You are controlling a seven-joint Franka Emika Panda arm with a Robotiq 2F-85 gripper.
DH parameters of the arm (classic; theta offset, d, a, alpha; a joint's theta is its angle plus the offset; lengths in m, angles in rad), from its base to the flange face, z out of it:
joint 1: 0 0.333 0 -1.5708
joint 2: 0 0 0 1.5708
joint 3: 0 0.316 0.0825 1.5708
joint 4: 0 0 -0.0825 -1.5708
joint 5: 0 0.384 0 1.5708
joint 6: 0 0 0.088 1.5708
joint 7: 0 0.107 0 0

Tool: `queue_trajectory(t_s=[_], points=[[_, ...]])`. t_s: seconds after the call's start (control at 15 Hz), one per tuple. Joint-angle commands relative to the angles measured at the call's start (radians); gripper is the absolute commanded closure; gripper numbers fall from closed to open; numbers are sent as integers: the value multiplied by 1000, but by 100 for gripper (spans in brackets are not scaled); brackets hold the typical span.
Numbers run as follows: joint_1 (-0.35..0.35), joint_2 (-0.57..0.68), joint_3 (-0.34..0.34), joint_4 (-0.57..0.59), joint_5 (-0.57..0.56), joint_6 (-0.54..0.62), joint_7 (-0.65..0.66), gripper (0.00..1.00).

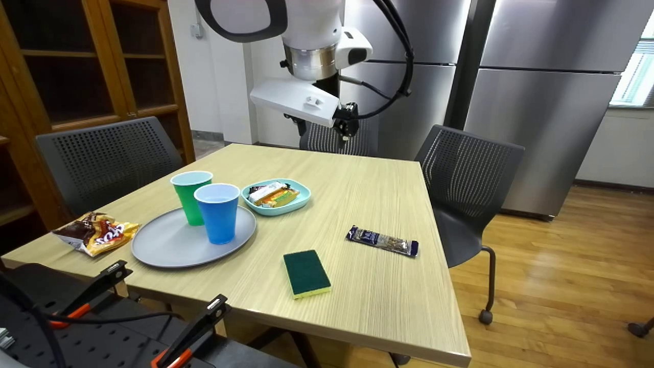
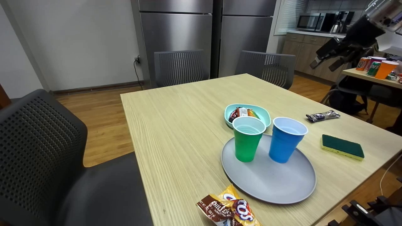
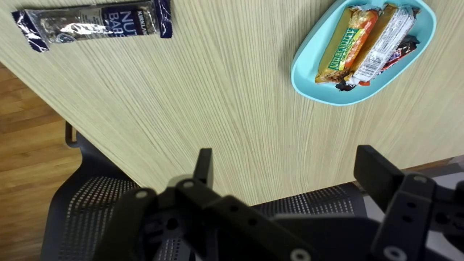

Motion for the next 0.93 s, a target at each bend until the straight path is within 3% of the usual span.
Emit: queue_trajectory(t_s=[0.0, 0.2, 0.33, 0.4, 0.53, 0.67, 0.87], points=[[0, 0, 0, 0, 0, 0, 0, 0], [-5, 14, -5, 4, -24, 30, 37, 0], [-10, 51, -14, 11, -60, 97, 161, 0], [-5, 155, -15, 84, -47, 115, 202, 0], [-4, 213, -48, 106, -123, 129, 342, 0], [-4, 278, -105, 134, -247, 101, 500, 0], [85, 357, -294, 202, -429, -6, 732, 0]])
